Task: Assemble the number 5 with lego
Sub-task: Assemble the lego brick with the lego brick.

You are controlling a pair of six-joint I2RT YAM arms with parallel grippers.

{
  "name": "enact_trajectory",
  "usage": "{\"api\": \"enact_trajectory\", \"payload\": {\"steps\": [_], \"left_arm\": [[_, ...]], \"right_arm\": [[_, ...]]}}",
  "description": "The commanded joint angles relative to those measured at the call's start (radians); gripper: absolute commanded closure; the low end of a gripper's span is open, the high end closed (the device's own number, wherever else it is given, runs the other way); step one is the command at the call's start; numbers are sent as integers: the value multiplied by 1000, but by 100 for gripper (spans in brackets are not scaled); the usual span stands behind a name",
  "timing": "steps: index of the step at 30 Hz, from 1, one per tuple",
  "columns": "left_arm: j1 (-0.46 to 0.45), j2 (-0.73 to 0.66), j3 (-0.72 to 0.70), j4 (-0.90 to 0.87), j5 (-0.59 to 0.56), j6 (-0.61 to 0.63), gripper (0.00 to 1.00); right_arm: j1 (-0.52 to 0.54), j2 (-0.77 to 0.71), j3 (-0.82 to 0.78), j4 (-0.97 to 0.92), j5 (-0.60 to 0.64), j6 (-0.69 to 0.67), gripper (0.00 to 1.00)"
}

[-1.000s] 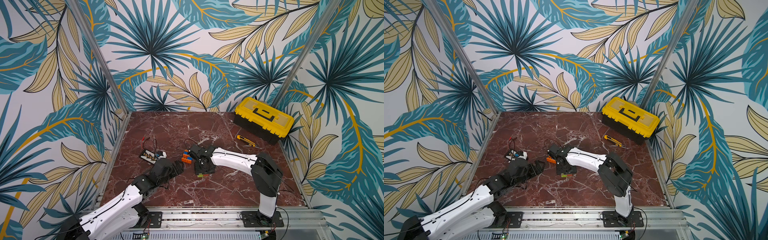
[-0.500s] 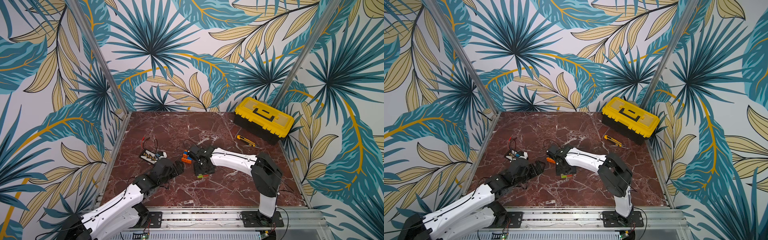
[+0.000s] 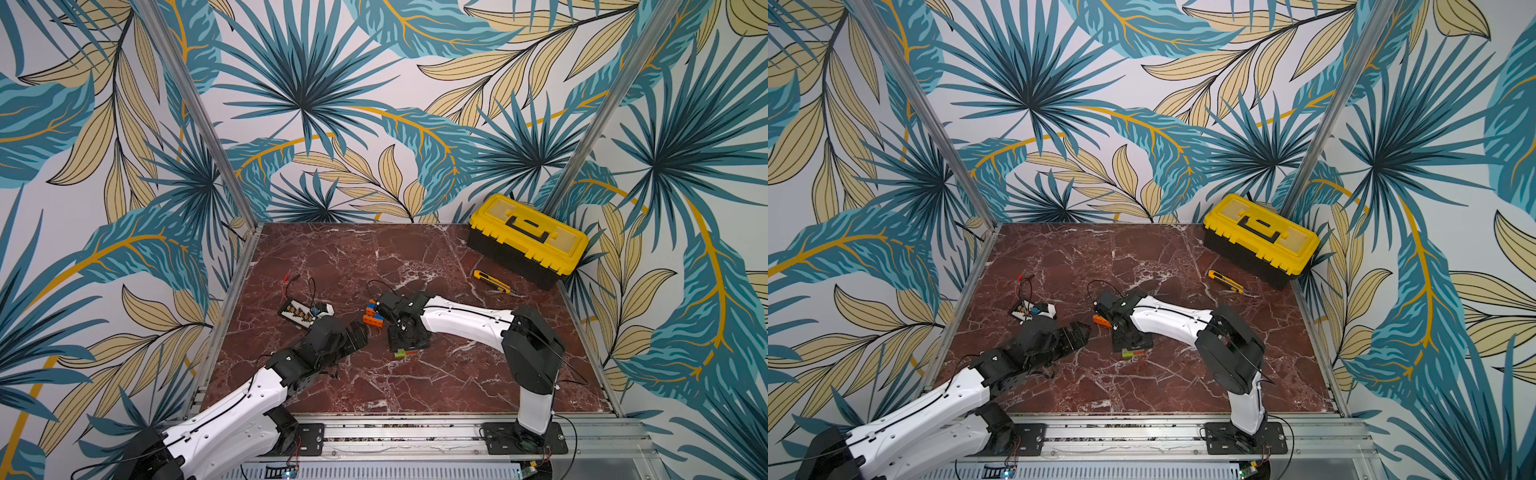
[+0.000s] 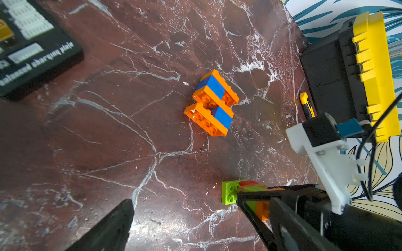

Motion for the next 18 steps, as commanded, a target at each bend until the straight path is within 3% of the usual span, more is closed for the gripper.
{"api": "enact_trajectory", "payload": {"steps": [1, 18], "left_arm": [[6, -6, -8, 1, -3, 0, 0], [6, -6, -17, 5, -11, -6, 0]], "right_arm": [[5, 29, -37, 8, -23, -18, 41], [15, 55, -40, 1, -37, -57, 41]]}}
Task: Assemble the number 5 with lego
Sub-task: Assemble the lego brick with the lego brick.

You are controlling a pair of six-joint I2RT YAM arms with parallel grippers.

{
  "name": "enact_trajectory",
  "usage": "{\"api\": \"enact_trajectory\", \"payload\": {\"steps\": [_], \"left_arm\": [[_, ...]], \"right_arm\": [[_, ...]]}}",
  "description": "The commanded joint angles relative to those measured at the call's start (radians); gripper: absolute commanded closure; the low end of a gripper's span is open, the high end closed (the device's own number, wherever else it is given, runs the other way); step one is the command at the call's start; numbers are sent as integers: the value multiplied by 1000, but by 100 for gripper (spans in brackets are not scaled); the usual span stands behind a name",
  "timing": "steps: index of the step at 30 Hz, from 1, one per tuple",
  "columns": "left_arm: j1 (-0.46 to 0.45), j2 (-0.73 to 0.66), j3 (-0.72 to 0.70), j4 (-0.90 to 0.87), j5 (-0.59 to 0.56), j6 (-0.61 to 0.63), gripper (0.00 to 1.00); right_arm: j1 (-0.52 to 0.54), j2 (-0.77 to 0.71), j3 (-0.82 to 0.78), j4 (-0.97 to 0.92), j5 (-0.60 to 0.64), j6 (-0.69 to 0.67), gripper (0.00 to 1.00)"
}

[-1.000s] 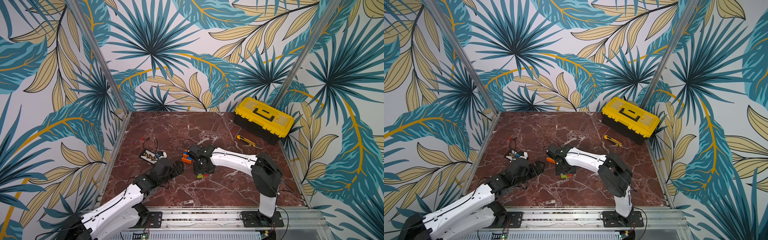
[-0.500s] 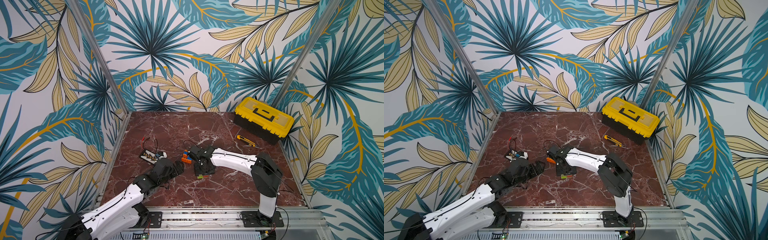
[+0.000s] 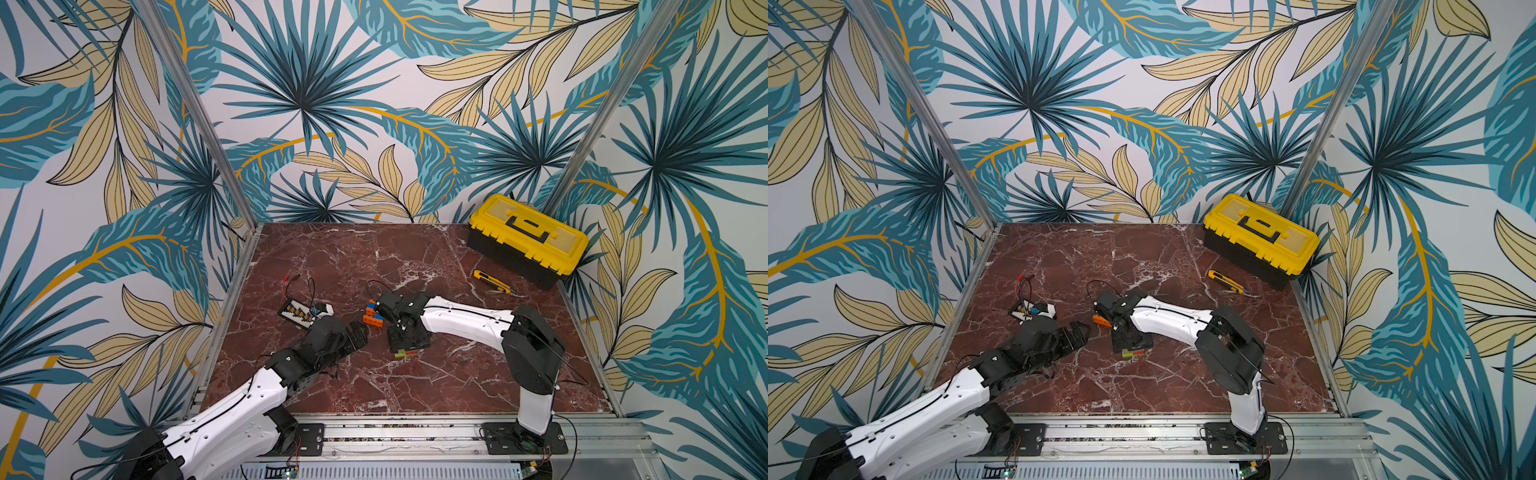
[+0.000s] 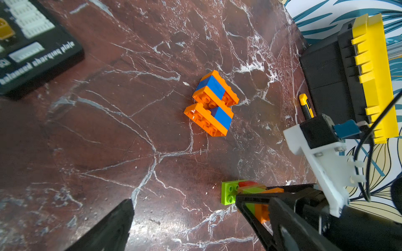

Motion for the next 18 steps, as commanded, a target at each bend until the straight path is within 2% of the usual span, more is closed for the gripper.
{"api": "enact_trajectory", "payload": {"steps": [1, 7, 12, 18], "left_arm": [[5, -5, -17, 7, -8, 0, 0], [6, -3, -16, 7, -5, 0, 0], [5, 9, -2, 0, 0, 18, 0], [6, 15, -1, -6, -1, 15, 0]], "right_arm": [[15, 52, -38, 1, -35, -6, 41], [16, 32, -33, 2, -19, 62, 41], [29, 42, -10, -26, 20, 35, 41], [29, 33, -65, 52, -55, 46, 41]]}}
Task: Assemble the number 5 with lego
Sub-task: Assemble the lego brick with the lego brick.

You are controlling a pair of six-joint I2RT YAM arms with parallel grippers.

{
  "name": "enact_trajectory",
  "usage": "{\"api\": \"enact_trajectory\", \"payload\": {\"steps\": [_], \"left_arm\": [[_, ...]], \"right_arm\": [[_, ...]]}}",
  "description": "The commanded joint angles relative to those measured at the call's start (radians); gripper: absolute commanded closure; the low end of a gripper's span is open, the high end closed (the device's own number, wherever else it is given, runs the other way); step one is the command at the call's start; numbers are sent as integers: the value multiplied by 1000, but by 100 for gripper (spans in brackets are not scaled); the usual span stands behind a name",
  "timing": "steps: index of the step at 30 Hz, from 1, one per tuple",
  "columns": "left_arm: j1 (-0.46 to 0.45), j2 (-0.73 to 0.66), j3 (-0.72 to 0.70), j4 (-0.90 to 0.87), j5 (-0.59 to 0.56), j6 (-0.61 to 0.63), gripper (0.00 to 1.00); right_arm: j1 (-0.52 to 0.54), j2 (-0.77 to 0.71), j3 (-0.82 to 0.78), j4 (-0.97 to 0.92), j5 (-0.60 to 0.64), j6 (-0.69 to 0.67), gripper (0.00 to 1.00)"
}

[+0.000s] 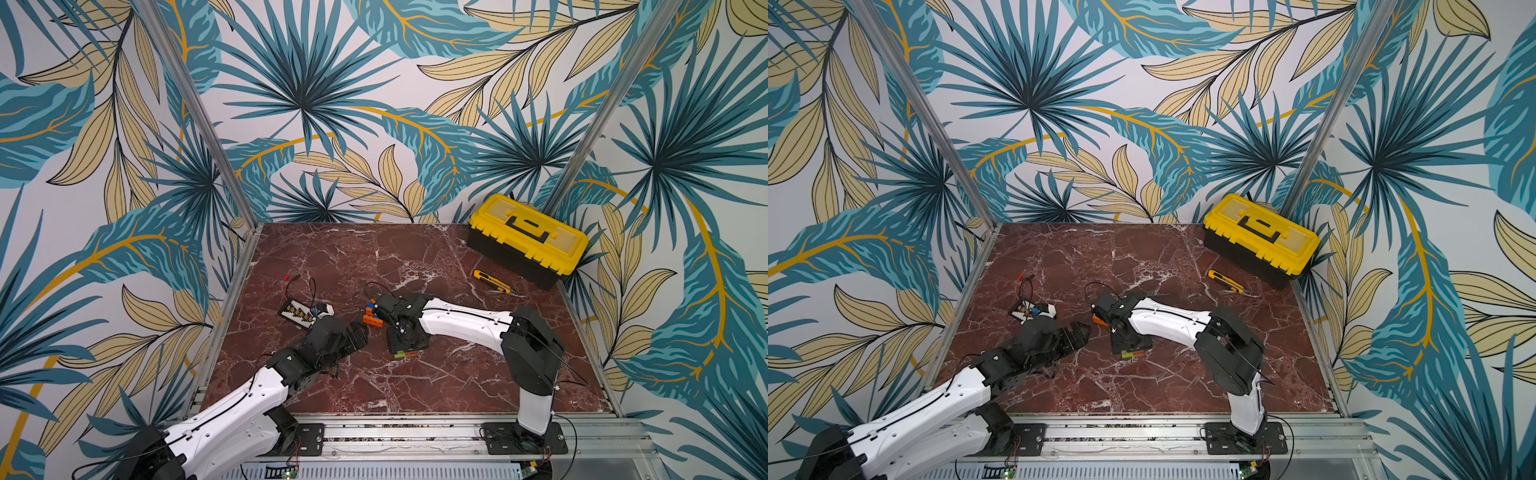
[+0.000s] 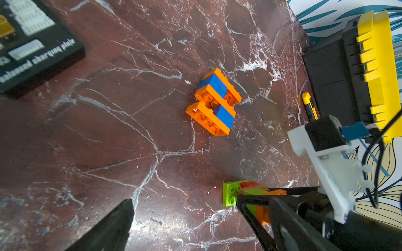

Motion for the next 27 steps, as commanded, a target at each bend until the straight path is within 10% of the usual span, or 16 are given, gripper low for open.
{"api": "enact_trajectory", "payload": {"steps": [1, 27], "left_arm": [[6, 1, -1, -4, -3, 13, 0], [6, -7, 5, -29, -3, 14, 0]], "right_arm": [[10, 29, -61, 44, -78, 12, 41], [1, 98, -42, -16, -75, -17, 41]]}}
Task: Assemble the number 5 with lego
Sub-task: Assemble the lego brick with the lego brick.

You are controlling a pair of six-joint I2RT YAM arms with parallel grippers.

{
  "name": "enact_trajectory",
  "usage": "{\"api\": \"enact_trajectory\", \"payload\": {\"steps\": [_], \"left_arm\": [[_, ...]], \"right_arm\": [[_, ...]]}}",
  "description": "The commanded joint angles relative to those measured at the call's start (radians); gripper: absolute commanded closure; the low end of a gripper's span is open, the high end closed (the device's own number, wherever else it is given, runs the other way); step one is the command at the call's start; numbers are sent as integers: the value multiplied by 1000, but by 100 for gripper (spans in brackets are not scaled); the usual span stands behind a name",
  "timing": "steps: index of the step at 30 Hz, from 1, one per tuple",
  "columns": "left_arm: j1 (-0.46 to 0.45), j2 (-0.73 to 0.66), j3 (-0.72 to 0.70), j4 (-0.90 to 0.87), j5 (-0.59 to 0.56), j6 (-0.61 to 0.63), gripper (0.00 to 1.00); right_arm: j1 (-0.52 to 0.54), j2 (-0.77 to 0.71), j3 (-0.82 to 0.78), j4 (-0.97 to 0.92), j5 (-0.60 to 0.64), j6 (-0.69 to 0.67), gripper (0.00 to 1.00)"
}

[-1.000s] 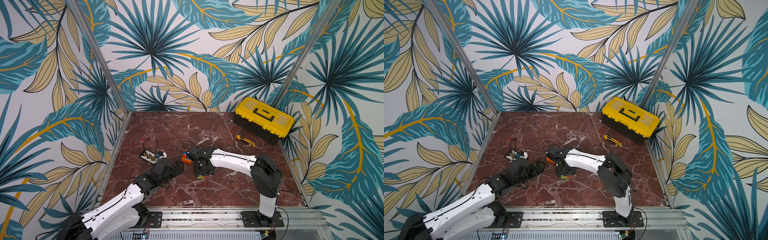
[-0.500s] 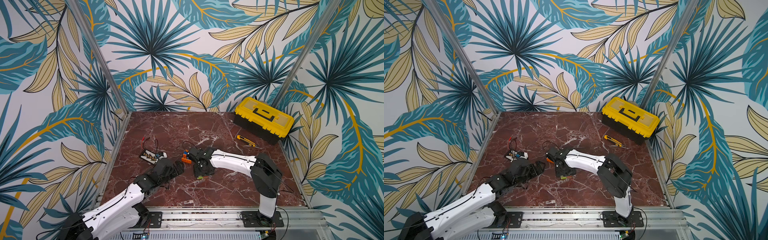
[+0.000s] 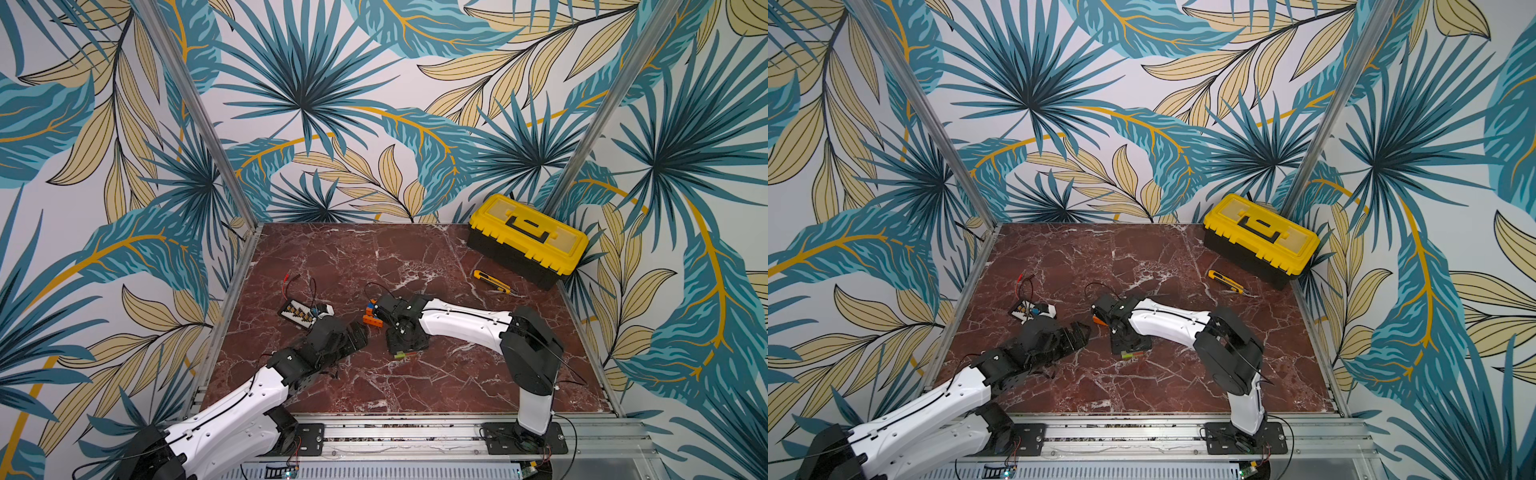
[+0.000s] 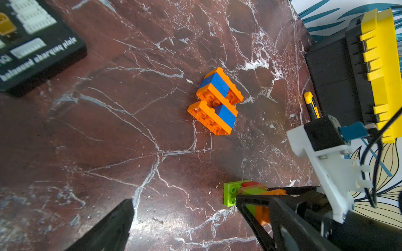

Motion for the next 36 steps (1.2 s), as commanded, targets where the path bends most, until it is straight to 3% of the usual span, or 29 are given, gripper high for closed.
{"api": "enact_trajectory", "payload": {"steps": [1, 36], "left_arm": [[5, -7, 5, -23, -3, 13, 0], [6, -9, 12, -31, 2, 14, 0]], "right_arm": [[1, 94, -34, -28, -72, -13, 41], [-4, 101, -18, -28, -87, -21, 41]]}}
